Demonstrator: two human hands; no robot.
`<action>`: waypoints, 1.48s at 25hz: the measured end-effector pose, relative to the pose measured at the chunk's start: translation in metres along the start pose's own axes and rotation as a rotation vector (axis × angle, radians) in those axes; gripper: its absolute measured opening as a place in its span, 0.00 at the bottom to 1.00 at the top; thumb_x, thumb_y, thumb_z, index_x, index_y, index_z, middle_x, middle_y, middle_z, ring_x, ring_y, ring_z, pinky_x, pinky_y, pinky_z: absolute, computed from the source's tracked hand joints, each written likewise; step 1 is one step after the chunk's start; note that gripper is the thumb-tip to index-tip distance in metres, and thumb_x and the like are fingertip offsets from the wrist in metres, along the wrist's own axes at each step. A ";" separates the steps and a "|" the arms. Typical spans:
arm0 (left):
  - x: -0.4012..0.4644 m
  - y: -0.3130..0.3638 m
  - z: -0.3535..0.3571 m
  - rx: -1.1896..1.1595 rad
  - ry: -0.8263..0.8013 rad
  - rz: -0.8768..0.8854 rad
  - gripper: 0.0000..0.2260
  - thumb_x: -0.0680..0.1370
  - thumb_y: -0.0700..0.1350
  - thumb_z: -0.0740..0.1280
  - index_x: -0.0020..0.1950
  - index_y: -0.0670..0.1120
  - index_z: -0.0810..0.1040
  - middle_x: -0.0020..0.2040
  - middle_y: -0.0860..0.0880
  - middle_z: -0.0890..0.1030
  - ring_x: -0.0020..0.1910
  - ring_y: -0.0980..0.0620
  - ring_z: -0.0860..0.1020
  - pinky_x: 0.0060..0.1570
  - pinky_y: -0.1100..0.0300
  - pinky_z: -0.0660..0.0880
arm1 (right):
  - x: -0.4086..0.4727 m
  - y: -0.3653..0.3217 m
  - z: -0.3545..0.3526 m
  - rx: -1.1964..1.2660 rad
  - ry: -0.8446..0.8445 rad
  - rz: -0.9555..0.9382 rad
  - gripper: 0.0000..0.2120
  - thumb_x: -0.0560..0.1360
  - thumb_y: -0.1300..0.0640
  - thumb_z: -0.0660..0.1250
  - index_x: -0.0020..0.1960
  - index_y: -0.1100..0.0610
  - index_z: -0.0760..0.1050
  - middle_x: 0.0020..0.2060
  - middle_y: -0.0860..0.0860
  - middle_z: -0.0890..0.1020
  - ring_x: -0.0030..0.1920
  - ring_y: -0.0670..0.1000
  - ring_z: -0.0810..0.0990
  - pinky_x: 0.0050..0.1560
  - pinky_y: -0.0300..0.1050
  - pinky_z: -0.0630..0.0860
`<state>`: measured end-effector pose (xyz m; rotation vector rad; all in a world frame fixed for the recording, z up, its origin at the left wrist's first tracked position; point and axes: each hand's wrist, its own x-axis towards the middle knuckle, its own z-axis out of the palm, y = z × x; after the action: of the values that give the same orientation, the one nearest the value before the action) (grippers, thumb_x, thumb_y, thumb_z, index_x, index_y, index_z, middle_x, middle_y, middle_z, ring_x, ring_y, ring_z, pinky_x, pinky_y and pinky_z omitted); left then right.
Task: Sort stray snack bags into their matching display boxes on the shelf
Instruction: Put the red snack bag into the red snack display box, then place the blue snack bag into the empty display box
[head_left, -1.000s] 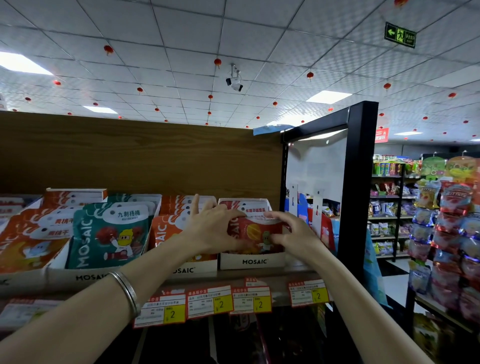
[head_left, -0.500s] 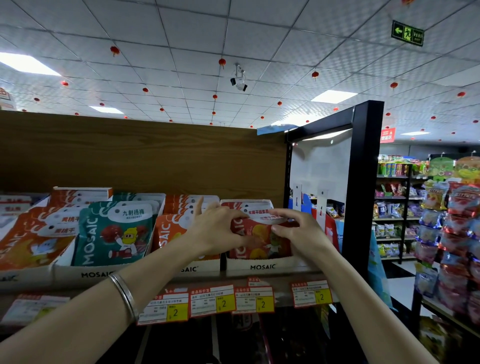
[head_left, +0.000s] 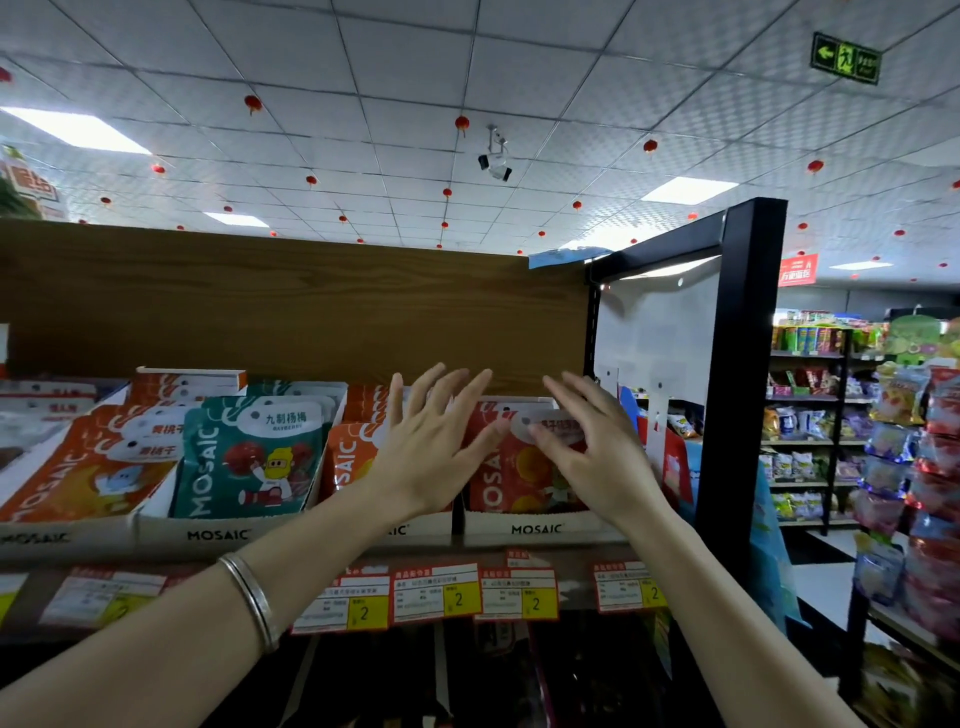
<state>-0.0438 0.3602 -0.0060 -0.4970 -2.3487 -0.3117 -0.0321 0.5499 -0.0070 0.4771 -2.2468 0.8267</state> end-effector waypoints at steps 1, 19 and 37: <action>-0.002 -0.003 -0.001 0.015 0.017 -0.002 0.34 0.74 0.69 0.37 0.77 0.58 0.49 0.78 0.53 0.55 0.77 0.55 0.42 0.73 0.47 0.32 | 0.001 -0.005 0.001 -0.045 0.010 -0.035 0.27 0.76 0.41 0.59 0.73 0.43 0.59 0.75 0.43 0.57 0.75 0.45 0.50 0.75 0.54 0.50; -0.083 -0.131 -0.084 0.266 -0.043 -0.241 0.31 0.75 0.67 0.35 0.77 0.58 0.42 0.79 0.51 0.40 0.75 0.54 0.33 0.70 0.49 0.29 | 0.019 -0.146 0.110 -0.137 -0.049 -0.344 0.25 0.78 0.41 0.53 0.73 0.46 0.58 0.75 0.47 0.60 0.75 0.46 0.50 0.73 0.47 0.41; -0.173 -0.369 -0.197 0.365 0.003 -0.286 0.38 0.71 0.68 0.33 0.78 0.55 0.52 0.79 0.52 0.51 0.77 0.52 0.43 0.74 0.51 0.37 | 0.032 -0.333 0.276 -0.025 -0.162 -0.311 0.25 0.79 0.41 0.53 0.73 0.49 0.61 0.73 0.49 0.63 0.73 0.50 0.58 0.72 0.50 0.55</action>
<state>0.0304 -0.0860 -0.0131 0.0147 -2.4000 -0.0083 -0.0078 0.1168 0.0021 0.8823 -2.2460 0.6168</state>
